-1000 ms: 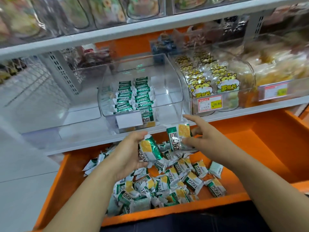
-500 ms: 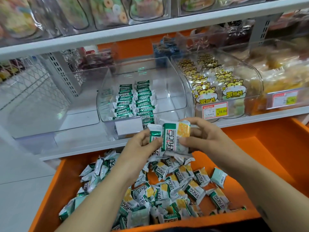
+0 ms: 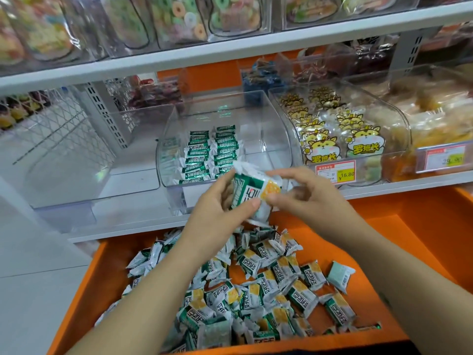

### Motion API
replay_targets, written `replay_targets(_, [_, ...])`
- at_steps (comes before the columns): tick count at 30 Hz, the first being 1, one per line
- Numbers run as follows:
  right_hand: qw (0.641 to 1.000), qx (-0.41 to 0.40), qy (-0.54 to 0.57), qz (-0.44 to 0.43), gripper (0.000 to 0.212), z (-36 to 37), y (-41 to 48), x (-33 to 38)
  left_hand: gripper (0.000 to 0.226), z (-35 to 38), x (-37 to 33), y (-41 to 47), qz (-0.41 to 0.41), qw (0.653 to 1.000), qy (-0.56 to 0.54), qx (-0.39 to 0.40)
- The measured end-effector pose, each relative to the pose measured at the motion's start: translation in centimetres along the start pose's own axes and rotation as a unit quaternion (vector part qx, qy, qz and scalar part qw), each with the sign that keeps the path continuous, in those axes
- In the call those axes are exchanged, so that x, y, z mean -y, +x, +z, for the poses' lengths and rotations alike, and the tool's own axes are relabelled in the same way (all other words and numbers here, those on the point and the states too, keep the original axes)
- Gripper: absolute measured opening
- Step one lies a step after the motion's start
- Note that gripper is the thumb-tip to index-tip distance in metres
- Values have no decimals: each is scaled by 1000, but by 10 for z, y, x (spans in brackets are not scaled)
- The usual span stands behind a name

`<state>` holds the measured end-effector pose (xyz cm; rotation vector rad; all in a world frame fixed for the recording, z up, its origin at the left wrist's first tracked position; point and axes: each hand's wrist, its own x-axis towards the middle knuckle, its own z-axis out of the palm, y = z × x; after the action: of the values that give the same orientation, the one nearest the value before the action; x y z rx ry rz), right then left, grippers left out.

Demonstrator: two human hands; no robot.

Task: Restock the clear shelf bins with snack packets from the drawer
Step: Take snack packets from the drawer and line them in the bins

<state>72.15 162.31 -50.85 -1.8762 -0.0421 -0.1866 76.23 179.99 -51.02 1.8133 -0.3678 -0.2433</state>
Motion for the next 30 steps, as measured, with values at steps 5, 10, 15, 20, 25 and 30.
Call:
replay_targets(5, [983,-156,-61,-77,18,-26,43,4,66,-20,-15,37,68,995,43,-61])
replay_targets(10, [946,-156,-266,-100,26,-38,100,-5,60,-29,-25,96,79,989,56,-114])
replay_targets(15, [940,-141,-296,-93,24,-48,144,-14,58,-25,-14,155,89,985,108,-97])
replay_targets(20, [963,-101,-230,-103,10,-59,172,-22,58,-17,-11,214,81,966,231,-79])
replay_targets(25, [971,-83,-194,-112,7,-64,182,-27,64,-8,-5,255,79,946,314,-11])
replay_targets(30, [982,-71,-147,-98,4,-67,181,-32,65,2,11,279,69,934,350,19])
